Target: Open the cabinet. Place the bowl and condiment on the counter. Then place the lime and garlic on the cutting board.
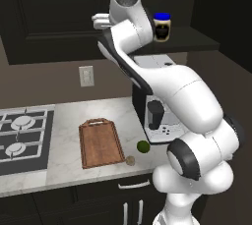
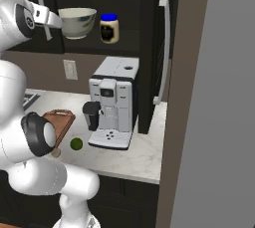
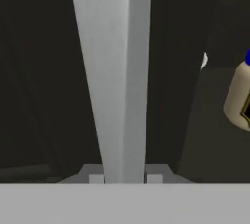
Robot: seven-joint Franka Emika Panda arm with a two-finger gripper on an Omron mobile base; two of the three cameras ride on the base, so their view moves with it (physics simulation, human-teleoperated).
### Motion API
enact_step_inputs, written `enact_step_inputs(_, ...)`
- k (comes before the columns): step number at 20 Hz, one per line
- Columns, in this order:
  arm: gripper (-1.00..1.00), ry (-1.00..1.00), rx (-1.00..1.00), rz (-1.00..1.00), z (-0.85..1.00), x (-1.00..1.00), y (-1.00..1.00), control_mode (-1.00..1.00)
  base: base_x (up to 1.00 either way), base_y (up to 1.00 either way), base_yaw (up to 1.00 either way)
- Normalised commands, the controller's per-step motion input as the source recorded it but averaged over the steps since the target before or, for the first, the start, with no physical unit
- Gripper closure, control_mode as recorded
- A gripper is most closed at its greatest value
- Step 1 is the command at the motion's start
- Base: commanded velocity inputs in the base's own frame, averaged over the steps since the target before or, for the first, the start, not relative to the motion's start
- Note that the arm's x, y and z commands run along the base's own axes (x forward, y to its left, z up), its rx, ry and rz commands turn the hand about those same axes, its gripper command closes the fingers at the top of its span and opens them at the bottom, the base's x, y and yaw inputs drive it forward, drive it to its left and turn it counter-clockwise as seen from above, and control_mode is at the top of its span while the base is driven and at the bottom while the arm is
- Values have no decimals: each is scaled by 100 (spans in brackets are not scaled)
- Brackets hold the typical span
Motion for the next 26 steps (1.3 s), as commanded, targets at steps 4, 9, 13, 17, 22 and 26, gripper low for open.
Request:
enact_step_inputs(4, 100, 1, 0, 0, -13, -46, 0, -100, 0, 0, 0)
enact_step_inputs(9, 100, -4, 0, 2, -17, -96, 14, -100, 0, 0, 0)
enact_step_inputs(13, 100, -12, 0, 5, -14, -100, 46, -100, 0, 0, 0)
enact_step_inputs(17, 100, -9, -1, 6, -14, -100, 73, -100, 0, 0, 0)
enact_step_inputs(22, 100, -6, -1, 7, -6, -100, 82, -100, 0, 0, 0)
enact_step_inputs(26, 100, -1, -2, 7, 0, -100, 82, -100, 0, 0, 0)
